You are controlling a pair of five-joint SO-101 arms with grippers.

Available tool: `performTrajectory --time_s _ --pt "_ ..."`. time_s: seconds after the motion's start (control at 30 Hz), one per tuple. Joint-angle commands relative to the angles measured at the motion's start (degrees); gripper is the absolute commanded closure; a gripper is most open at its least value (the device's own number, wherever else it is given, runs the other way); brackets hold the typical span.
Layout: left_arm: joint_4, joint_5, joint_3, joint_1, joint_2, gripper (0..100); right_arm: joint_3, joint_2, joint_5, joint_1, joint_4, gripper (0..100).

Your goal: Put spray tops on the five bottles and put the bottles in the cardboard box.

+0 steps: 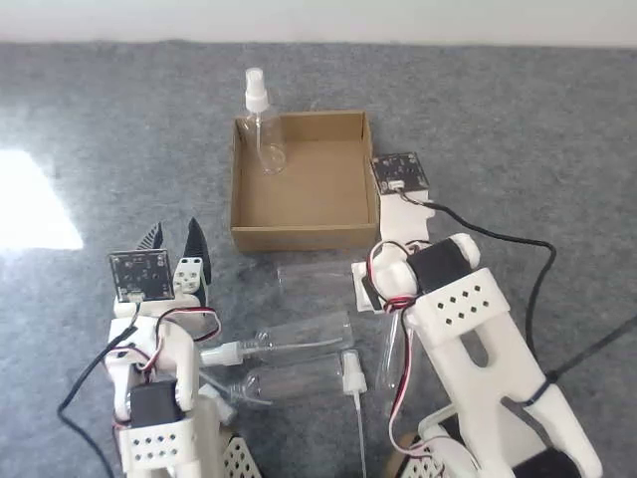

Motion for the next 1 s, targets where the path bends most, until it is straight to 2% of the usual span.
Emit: performTrajectory --time_s 0.0,0.33,0.5,0.8,0.97 --pt "0.1 -0.4 -0.4 -0.3 -0.8 85 3.1 -1.4 -0.8 0.7 -1.3 78.8" --pt "0.1 -0.4 -0.4 -0.3 -0.8 85 5.7 10.3 -1.0 1.2 -6.5 78.8" --pt "0.1 -0.4 -0.4 -0.3 -0.8 85 5.7 13.0 -0.9 5.6 -9.0 78.8" --pt "0.1 -0.4 -0.4 -0.3 -0.8 85 6.8 13.7 -0.8 6.5 -8.3 78.9" --pt "0.1 -0.4 -0.4 -0.3 -0.8 85 6.7 19.4 -0.8 6.4 -8.9 78.9"
